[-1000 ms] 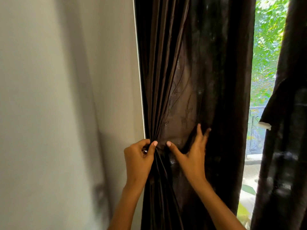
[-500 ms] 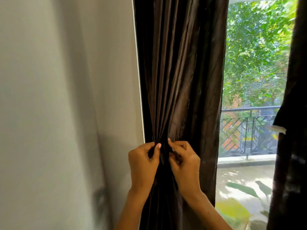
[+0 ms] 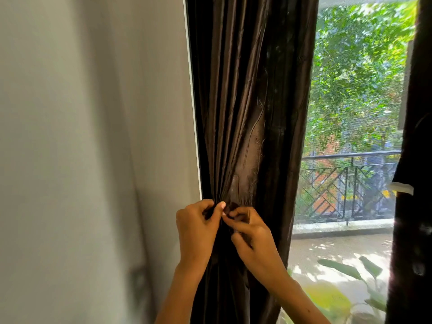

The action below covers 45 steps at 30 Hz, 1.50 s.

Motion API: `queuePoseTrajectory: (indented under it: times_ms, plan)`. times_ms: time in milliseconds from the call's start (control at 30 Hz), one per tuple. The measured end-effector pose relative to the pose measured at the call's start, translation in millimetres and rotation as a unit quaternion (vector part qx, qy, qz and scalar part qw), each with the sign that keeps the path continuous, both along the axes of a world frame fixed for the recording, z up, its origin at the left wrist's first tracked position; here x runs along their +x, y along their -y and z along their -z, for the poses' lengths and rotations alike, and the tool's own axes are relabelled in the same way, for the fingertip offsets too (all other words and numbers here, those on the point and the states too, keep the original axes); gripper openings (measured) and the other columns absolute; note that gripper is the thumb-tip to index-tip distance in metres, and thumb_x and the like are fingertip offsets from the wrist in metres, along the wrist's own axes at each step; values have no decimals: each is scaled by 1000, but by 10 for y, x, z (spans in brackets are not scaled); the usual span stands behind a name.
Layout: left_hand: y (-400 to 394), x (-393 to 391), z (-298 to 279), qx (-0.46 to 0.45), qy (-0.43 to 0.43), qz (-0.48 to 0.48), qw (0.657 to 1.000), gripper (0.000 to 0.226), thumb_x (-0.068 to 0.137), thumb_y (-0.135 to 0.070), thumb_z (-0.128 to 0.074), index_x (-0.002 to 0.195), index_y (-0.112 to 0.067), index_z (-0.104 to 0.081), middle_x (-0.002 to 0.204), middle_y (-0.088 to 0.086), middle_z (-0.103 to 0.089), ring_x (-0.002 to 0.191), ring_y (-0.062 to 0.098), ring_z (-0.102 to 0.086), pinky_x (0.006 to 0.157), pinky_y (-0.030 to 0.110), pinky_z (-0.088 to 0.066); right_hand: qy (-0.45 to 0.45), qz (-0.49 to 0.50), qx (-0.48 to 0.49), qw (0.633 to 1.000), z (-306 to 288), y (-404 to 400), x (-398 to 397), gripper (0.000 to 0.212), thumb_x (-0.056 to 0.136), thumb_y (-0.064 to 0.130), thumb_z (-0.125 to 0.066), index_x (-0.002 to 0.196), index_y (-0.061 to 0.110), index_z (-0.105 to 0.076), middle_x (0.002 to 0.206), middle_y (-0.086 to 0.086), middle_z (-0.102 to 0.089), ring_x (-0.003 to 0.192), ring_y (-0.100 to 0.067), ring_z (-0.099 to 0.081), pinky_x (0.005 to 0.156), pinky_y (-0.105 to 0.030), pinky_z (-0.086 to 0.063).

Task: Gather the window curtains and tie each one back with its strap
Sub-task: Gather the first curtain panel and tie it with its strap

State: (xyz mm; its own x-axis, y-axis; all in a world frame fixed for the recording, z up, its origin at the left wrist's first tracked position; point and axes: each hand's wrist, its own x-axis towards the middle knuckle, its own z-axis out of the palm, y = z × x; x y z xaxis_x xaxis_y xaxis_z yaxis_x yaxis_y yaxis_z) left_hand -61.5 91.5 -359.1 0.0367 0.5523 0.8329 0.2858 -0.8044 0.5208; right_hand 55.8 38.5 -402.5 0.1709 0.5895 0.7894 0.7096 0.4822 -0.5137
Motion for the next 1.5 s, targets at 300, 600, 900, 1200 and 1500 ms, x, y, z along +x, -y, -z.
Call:
queuePoseTrajectory:
  times_ms: [300,600,900,1200,1500]
  plan:
    - [-78,-58,5,-21,9,-8,1000,16,79,-29,-74,80,-13,-76,62,-5,-69,53,10,-62,55,21,-51,-375,-108,-53,919,-358,-109,272,95,73,32,-75,150,21,-21,137,0,-54,122,-9,-54,101,-27,-45]
    - [63,10,69,-8,29,10,999,9,81,-21,-73,88,-17,-77,65,-19,-66,60,0,-64,57,4,-45,7,155,39,987,-37,-65,-27,81,73,-19,-54,137,30,-46,104,12,-72,50,3,-53,47,-7,-29]
    - [160,89,70,-14,25,52,998,9,80,-24,-72,88,-22,-76,69,-25,-64,69,-7,-64,63,5,-47,113,56,-84,989,-62,7,18,71,80,43,-18,147,25,-32,155,13,-19,88,-14,-64,59,-3,-30]
    - [17,95,78,-10,25,-1,1000,17,81,-29,-73,81,-13,-75,56,-9,-63,52,10,-59,52,17,-47,-217,45,42,974,-129,-107,238,71,86,30,-69,146,22,-33,152,7,-33,137,-7,-36,111,-41,-37]
    - [51,99,143,-2,41,9,999,10,80,-22,-74,89,-17,-76,67,-19,-65,67,-1,-64,62,6,-48,24,152,78,985,24,-106,29,73,72,-13,-54,136,23,-50,97,-2,-74,54,-1,-58,47,-11,-36]
